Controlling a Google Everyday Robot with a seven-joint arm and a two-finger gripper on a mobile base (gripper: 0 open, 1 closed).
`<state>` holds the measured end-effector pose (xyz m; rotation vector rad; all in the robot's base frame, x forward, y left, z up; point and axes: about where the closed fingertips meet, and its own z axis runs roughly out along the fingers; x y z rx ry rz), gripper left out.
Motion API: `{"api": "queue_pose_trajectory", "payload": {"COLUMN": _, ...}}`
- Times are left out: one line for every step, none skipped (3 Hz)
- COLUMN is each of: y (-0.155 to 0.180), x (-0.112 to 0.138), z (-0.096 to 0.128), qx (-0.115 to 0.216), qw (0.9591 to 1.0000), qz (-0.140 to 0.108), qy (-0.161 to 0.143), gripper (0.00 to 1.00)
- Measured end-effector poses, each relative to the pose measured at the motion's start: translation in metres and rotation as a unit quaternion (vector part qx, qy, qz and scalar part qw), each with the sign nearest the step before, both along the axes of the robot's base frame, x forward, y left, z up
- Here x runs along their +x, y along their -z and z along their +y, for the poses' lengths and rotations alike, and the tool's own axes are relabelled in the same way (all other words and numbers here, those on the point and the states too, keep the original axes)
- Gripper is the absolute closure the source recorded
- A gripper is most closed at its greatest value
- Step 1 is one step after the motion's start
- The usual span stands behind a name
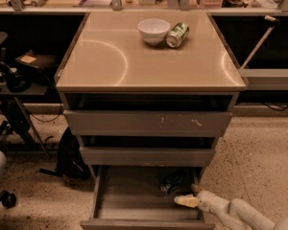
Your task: Place pepsi can into bottom drawer
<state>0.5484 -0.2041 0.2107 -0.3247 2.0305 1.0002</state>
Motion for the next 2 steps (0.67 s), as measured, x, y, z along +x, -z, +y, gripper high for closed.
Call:
{"api": "queue_pose_trajectory", "payload": {"y": -0.059, "x": -0.0026, "z": -0.067, "qx": -0.007, "qw": 0.9993, "qz": -0.015, "qy": 0.034, "gripper": 0.0}}
{"api": "queue_pose_trajectory", "payload": {"y": -0.0673, "x": 0.0022, "z": -0.0711, "qx": -0.011, "qw": 0.9991, "qz": -0.022, "qy": 0.035, "gripper": 0.0}}
